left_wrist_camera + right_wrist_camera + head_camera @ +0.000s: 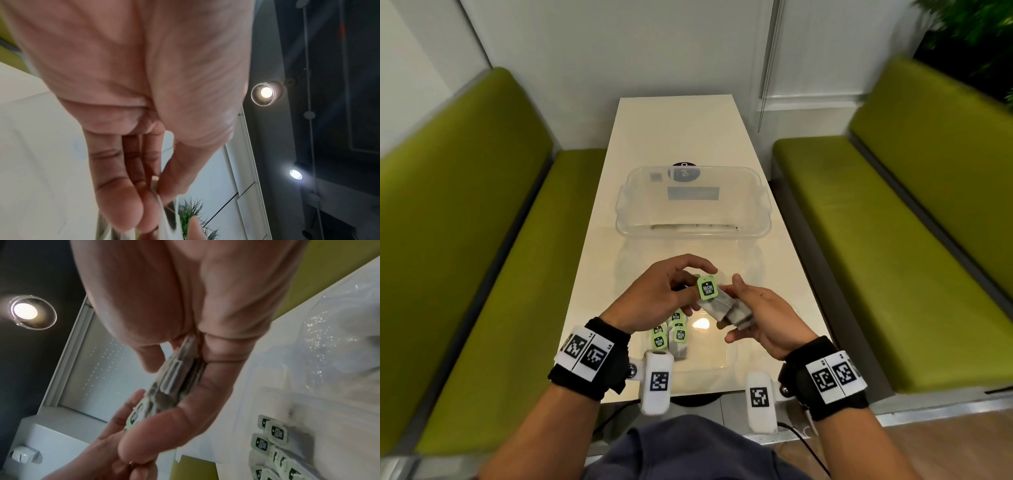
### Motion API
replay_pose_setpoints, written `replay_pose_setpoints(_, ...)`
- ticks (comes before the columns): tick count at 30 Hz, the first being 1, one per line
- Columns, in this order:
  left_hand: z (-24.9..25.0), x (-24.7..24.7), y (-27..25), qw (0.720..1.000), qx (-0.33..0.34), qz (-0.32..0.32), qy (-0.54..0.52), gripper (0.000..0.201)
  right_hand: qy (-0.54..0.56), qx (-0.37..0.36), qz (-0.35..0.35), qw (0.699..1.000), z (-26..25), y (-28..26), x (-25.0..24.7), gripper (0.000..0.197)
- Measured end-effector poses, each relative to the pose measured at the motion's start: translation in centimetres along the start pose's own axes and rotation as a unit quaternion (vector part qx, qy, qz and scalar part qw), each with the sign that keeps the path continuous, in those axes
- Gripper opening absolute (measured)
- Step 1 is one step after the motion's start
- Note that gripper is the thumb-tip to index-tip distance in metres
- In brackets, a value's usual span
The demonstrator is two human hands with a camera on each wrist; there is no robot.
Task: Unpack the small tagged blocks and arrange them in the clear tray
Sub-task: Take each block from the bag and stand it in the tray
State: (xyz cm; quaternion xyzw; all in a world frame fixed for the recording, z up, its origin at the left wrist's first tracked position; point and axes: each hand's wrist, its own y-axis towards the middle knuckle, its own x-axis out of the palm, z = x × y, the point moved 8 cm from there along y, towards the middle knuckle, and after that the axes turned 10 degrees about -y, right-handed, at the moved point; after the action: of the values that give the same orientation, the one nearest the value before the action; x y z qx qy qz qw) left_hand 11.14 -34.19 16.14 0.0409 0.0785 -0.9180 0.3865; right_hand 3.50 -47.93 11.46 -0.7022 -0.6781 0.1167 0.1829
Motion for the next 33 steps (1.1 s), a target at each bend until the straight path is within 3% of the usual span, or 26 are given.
replay_pose_setpoints(4, -0.2, -0.1, 0.1, 1.0, -0.001, 0.01, 0.013, 0.028, -0.019, -0.009, -0.009, 1.0, 0.1, 0.1, 0.2, 0.048)
replay_pose_setpoints(8, -0.4, -0.2, 0.0, 0.999, -0.006, 0.021, 0.03, 0.034, -0.041, -0.057, 0.033, 0.997, -0.2, 0.2, -0.3, 0.021)
replay_pose_setpoints(10, -0.1, -0.4, 0.0, 0.998, 0.001, 0.04, 0.041, 0.037, -0.052, -0.076, 0.054, 0.994, -0.5, 0.2, -0.6, 0.018)
replay_pose_setpoints(15, 0.8, -1.1, -0.1, 0.989, 0.031, 0.116, 0.087, 0.014, -0.075, -0.117, 0.092, 0.986, -1.4, -0.1, -1.1, 0.021)
replay_pose_setpoints(19, 1.4, -1.2, 0.1, 0.978, 0.051, 0.143, 0.141, 0.012, -0.086, -0.128, 0.094, 0.984, -1.6, 0.1, -1.0, 0.021)
replay_pose_setpoints(33, 0.1, -1.3, 0.2, 0.997, 0.0, 0.082, -0.006, 0.007, -0.145, -0.157, 0.09, 0.973, -1.4, 0.2, -1.7, 0.01)
